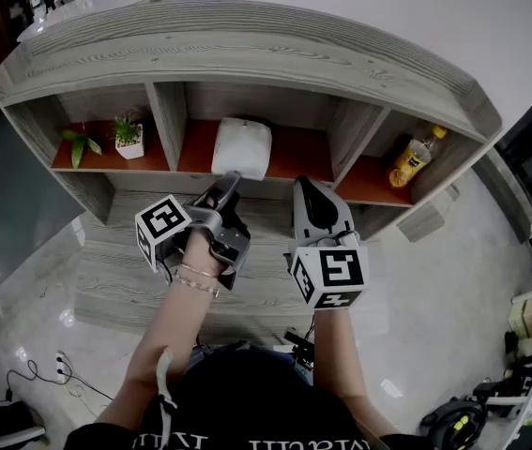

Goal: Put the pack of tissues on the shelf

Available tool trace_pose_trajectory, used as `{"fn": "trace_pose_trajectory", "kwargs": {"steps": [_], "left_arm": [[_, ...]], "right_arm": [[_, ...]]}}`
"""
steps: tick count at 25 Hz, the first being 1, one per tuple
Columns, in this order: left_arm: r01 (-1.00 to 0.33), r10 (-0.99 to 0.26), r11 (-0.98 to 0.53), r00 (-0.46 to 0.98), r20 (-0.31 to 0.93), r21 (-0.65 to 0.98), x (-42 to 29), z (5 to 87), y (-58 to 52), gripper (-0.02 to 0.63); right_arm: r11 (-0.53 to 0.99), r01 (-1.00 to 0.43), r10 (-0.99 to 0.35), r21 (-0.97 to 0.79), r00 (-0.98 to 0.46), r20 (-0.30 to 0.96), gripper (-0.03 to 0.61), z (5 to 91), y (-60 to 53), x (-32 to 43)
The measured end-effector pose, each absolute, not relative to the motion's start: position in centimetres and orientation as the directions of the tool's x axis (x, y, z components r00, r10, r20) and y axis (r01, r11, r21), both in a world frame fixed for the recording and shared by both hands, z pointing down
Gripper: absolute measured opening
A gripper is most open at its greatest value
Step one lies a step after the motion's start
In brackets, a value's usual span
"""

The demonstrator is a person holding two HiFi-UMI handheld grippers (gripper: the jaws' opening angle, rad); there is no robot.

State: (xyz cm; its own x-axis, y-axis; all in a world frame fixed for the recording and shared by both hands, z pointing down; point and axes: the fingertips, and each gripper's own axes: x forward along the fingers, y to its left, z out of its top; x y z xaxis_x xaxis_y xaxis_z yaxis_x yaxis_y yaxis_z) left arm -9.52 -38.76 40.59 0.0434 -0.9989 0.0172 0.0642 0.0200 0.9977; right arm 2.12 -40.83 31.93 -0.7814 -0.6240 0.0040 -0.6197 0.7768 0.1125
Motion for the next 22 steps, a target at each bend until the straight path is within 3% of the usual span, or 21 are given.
{"fn": "trace_pose_trajectory", "kwargs": {"steps": [22], "left_arm": [[0.014, -0.995, 0.045, 0.095, 0.043, 0.999, -9.4, 40.0, -41.1, 0.219]], "right_arm": [[0.755, -0.644, -0.647, 0.127, -0.762, -0.021, 0.017, 30.4, -41.0, 3.1]]}}
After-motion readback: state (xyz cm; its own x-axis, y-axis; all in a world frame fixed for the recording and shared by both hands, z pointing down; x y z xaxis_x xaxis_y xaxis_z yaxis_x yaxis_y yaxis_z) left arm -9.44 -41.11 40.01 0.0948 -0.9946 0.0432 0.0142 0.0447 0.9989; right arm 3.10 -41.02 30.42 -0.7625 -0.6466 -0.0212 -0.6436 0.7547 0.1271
